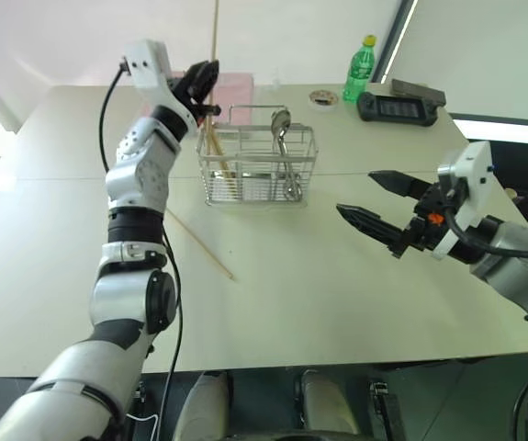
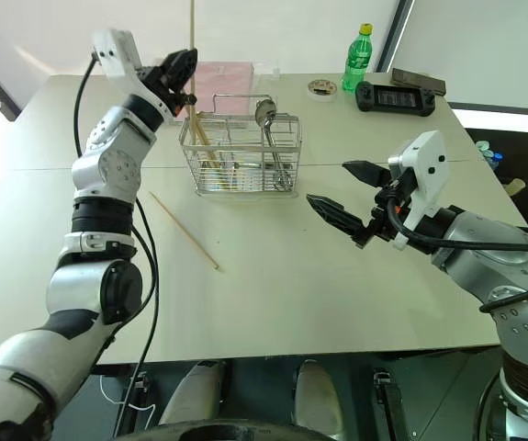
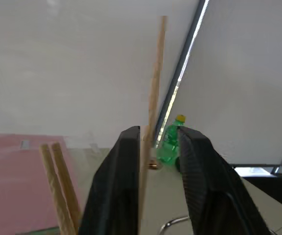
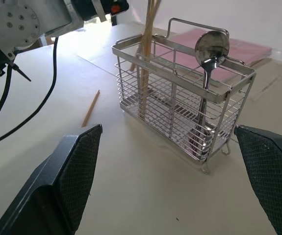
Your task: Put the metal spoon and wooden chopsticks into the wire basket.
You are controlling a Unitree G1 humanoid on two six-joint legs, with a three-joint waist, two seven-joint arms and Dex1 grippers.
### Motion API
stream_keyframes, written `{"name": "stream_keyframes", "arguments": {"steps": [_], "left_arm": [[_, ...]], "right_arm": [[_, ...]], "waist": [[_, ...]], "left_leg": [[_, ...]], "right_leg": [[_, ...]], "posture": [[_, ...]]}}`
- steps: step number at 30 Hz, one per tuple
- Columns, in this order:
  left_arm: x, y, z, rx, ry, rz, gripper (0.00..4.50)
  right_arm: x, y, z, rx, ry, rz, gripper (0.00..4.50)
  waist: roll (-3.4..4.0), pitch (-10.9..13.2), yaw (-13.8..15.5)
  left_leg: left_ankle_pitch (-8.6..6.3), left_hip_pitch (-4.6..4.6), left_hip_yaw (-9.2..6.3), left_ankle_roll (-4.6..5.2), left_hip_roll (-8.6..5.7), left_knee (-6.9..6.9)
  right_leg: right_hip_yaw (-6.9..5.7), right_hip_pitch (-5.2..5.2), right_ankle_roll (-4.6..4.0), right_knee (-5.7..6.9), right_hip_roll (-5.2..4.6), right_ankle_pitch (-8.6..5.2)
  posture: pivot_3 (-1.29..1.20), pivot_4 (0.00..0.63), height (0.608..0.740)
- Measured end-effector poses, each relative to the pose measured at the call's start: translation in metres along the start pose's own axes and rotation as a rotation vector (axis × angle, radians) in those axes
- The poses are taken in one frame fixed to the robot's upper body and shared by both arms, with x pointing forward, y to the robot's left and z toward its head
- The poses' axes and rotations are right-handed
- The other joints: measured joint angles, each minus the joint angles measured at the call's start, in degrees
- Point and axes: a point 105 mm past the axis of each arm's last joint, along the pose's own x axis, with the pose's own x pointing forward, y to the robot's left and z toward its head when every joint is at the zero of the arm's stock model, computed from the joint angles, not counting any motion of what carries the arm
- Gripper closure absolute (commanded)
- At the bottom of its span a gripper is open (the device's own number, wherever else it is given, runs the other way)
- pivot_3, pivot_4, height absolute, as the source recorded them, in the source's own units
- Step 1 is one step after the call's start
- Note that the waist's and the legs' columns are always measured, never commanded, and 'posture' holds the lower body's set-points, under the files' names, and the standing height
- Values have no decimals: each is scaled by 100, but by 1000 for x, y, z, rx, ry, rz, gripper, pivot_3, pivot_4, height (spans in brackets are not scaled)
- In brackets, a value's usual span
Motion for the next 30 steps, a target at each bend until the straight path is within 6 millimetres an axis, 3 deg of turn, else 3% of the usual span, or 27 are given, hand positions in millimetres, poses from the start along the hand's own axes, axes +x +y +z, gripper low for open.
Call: {"name": "stream_keyframes", "arguments": {"steps": [4, 12, 16, 19, 21, 25, 27, 30], "left_arm": [[-10, 3, -8, -33, 26, 29, 16], [-26, -9, 36, -3, -18, -9, 16], [-43, -11, 67, 42, -24, -13, 16], [-62, -11, 78, 116, 49, -6, 16], [-77, -5, 71, 137, 158, 23, 16], [-107, 14, 39, 75, 410, 143, 16], [-119, 14, 25, 47, 509, 160, 16], [-123, 9, 23, -5, 519, 180, 16]], "right_arm": [[0, 0, 0, 3, -1, 5, 0], [5, -4, 4, 3, -15, 17, 0], [8, -4, 1, 9, -5, 30, 0], [9, -4, 1, 7, -3, 36, 0], [9, -4, 0, 6, -1, 38, 0], [7, 0, -4, 7, 19, 73, 0], [4, 4, -9, 8, 44, 106, 0], [0, 10, -13, 1, 72, 149, 0]], "waist": [[0, 0, 4], [0, 0, -4], [2, 1, -11], [3, 1, -12], [4, 0, -11], [3, 2, 20], [-2, 5, 20], [-3, 5, 13]], "left_leg": [[0, 0, 0, 0, 0, 0], [0, 0, -1, 0, 0, 0], [0, 1, -1, 0, 1, -1], [0, 1, -1, 0, 1, -1], [-1, 4, -1, 0, 1, -1], [-1, 2, -4, 0, 0, 1], [-1, 0, -5, 0, 0, 0], [-1, -1, -5, 0, 0, 0]], "right_leg": [[0, 0, 0, 1, 0, 0], [0, 3, -1, -6, 1, 0], [1, 2, -1, -6, 1, 0], [0, 3, -1, -6, 1, 0], [1, 4, -2, -5, 1, -1], [-1, 9, -2, -12, 1, -1], [-2, 12, -2, -22, 1, -1], [-2, 12, -3, -29, 1, -1]], "posture": [[0, 150, 721], [0, 150, 721], [0, 150, 721], [0, 150, 721], [0, 150, 721], [0, 150, 721], [0, 150, 721], [0, 150, 721]]}}
